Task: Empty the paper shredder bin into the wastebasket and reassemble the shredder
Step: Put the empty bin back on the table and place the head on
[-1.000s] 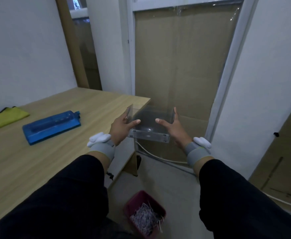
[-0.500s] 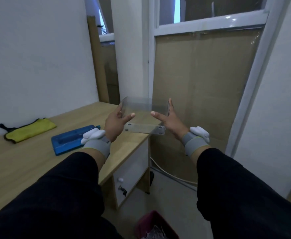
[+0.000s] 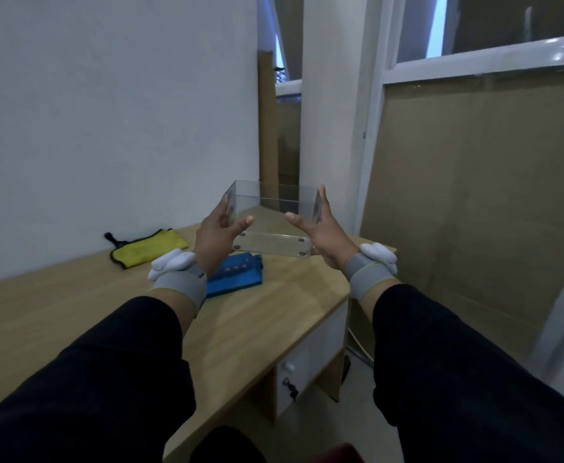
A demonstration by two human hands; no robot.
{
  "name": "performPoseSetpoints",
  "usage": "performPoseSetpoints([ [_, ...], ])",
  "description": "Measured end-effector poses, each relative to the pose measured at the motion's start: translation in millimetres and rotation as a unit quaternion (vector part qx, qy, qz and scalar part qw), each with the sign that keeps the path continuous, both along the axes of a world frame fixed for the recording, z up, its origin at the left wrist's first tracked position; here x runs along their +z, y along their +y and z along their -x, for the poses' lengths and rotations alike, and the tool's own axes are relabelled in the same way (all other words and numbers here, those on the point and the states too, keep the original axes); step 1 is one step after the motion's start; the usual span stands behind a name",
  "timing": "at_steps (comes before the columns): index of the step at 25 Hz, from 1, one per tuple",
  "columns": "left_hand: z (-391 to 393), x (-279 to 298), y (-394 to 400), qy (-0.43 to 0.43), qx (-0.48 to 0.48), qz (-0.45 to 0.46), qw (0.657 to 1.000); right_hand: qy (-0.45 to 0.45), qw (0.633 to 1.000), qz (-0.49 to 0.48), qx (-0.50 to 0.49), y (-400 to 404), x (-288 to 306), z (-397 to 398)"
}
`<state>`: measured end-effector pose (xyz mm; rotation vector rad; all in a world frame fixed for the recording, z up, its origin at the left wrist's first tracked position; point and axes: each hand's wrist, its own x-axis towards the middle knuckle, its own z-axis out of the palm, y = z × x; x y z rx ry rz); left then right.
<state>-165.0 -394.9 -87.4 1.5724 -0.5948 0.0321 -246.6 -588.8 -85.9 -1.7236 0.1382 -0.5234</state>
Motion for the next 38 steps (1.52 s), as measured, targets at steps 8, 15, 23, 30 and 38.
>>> performPoseSetpoints([
  [8, -21, 2, 78, 0.0, 0.081, 0.032, 0.996, -0.009, 0.994, -0.015, 0.106, 70, 5, -63],
  [15, -35, -6, 155, -0.006, 0.174, 0.028, 0.984, -0.004, 0.98, -0.02, 0.198, 142, 2, -106],
  [23, -34, -18, 229, 0.003, 0.255, 0.018, 0.967, 0.012, 0.959, -0.034, 0.28, 216, -7, -139],
  [30, -28, -38, 270, 0.004, 0.316, 0.027, 0.948, 0.012, 0.954, -0.009, 0.3, 267, -31, -157],
  [38, -21, -62, 311, 0.01, 0.383, 0.029, 0.923, 0.028, 0.939, -0.005, 0.343, 319, -60, -175],
])
